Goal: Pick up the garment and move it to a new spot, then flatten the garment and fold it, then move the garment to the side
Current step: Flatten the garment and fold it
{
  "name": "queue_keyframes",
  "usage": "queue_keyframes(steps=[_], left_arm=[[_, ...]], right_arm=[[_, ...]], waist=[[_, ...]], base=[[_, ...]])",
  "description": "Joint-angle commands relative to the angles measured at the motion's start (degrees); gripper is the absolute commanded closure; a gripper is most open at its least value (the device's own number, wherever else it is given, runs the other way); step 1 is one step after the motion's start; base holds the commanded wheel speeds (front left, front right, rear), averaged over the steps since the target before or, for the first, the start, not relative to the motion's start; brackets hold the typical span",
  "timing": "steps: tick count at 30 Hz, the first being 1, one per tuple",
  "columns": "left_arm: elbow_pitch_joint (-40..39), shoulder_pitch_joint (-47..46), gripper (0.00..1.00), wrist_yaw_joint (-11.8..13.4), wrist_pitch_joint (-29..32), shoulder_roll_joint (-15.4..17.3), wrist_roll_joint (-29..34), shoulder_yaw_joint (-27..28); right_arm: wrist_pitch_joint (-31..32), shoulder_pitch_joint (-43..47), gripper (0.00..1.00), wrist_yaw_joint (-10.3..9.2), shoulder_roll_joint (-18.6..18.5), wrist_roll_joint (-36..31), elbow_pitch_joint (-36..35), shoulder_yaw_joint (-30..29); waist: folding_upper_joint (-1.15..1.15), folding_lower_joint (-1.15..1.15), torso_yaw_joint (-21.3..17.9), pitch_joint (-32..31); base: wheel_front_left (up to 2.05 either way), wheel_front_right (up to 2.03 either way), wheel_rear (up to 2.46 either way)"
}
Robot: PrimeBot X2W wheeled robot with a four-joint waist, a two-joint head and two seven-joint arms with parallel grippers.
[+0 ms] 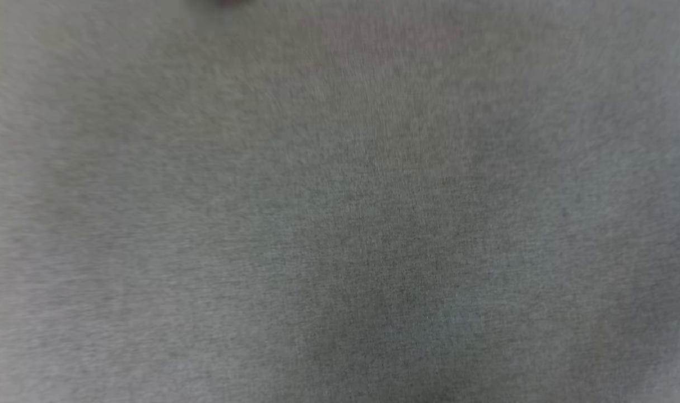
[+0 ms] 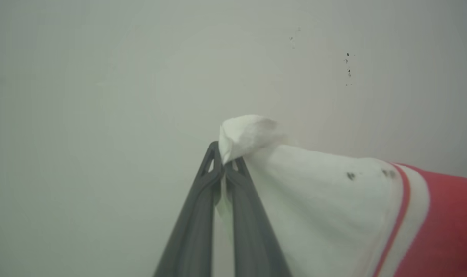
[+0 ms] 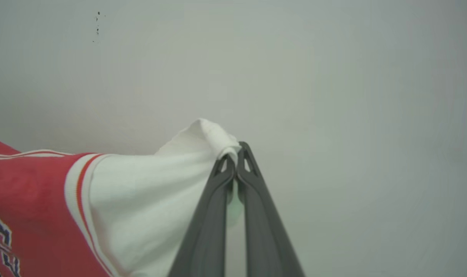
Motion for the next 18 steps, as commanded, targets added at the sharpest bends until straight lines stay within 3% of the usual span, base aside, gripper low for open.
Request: queue_keyframes(steps=[1,10,18], left_arm=[[0.1,-1.7,1.0,0.1,-1.1,-0.1,0.0,0.3],[2.0,-6.7,1.0,0.1,-3.9,0.1,0.8,-0.1],[4.3,-6.9,1.0,-0.1,-5.4,0.1,0.3,-0.1]], right_arm=[[-1.9,-2.0,1.0,-0.04,0.8,0.3,0.6,0.8],[-10.7,-6.1,1.0,-0.04,2.1,2.2,2.0,5.2],[-12.1,-4.7,1.0,-0.04,3.3,3.2,3.0,6.4]], waist=[[0.0,0.0,-1.9,5.9],[0.0,0.0,-3.4,12.4],[0.0,0.0,-3.6,14.5]], base=[[0.0,0.0,0.0],[0.0,0.0,0.0],[0.0,0.0,0.0]])
